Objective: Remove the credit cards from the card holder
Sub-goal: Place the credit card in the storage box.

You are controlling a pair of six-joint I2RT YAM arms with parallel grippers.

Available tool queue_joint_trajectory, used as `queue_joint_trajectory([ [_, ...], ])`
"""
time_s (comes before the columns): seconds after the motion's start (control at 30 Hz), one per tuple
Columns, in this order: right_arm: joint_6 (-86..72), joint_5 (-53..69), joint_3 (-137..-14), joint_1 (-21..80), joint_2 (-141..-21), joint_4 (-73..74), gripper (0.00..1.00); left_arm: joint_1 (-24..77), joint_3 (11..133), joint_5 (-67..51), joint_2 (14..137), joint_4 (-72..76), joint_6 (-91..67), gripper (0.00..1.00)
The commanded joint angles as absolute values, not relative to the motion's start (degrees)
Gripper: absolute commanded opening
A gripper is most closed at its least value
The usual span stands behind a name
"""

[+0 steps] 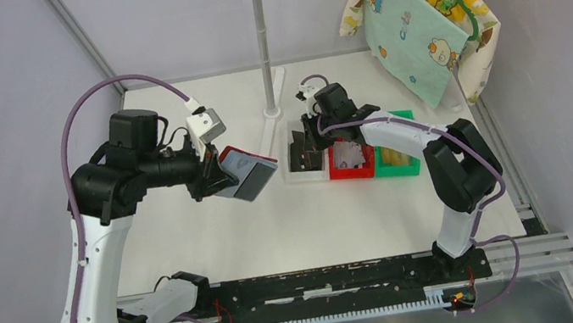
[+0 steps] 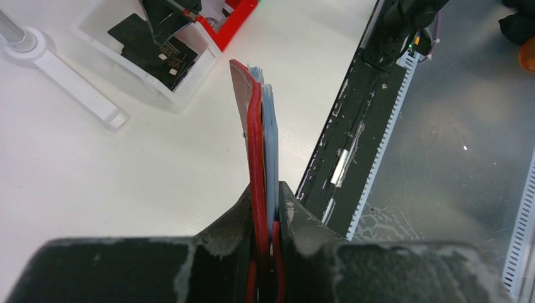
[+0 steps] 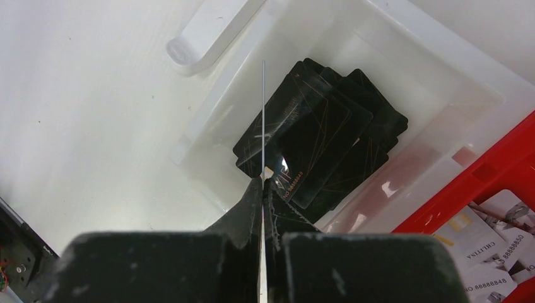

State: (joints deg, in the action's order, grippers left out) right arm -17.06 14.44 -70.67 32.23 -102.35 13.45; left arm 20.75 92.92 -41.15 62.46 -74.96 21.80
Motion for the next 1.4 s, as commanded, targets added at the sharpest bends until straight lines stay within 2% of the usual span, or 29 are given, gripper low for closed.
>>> queue_joint_trajectory([
  [0.0, -16.0, 13.9, -73.7, 32.2, -102.7, 12.9, 0.02, 20.9, 94.8, -45.0, 62.0, -74.3, 23.7, 0.02],
  [0.27, -14.3, 10.0, -74.8, 32.3, -98.7, 15.0, 0.29, 20.8, 95.7, -46.0, 62.4, -74.7, 23.9, 0.03],
  [0.33, -14.1, 8.9, -75.4, 32.3, -97.1, 15.8, 0.33, 20.9, 95.9, -46.4, 62.5, -74.7, 23.8, 0.03],
  [0.43, -14.1, 7.2, -75.3, 32.5, -93.1, 15.3, 0.39, 20.9, 96.0, -46.7, 62.6, -74.7, 23.7, 0.03],
  [0.53, -13.9, 9.7, -75.0, 32.9, -86.9, 13.1, 0.51, 20.9, 95.8, -47.0, 62.6, -74.9, 24.5, 0.03],
  [0.6, -13.6, 14.6, -74.3, 32.8, -82.4, 9.8, 0.61, 20.8, 95.7, -47.4, 62.6, -75.4, 25.4, 0.02],
  [0.7, -12.2, 30.7, -72.9, 32.9, -76.0, 2.7, 0.75, 20.8, 94.5, -48.2, 62.7, -76.4, 27.2, 0.02],
  [0.8, -14.5, 48.1, -71.2, 33.2, -71.5, -7.0, 0.98, 20.9, 91.2, -48.2, 61.6, -76.5, 29.3, 0.02],
  [0.93, -10.7, 51.3, -72.6, 39.4, -69.2, -5.3, 0.98, 20.9, 89.5, -50.1, 61.0, -76.9, 30.9, 0.02],
  [1.07, -5.0, 48.8, -77.1, 46.8, -72.0, 3.2, 0.98, 20.9, 89.7, -51.9, 61.4, -77.7, 31.7, 0.02],
  [1.2, -4.9, 47.8, -78.7, 50.7, -75.0, 3.8, 0.97, 20.9, 90.4, -53.8, 61.5, -79.8, 33.5, 0.02],
  [1.27, -5.1, 47.5, -80.0, 51.9, -76.8, 4.2, 0.93, 20.9, 90.5, -54.5, 61.2, -81.0, 34.3, 0.02],
  [1.37, -5.7, 47.6, -81.9, 53.5, -79.1, 4.3, 0.82, 20.8, 90.5, -54.7, 60.8, -82.9, 36.2, 0.02],
])
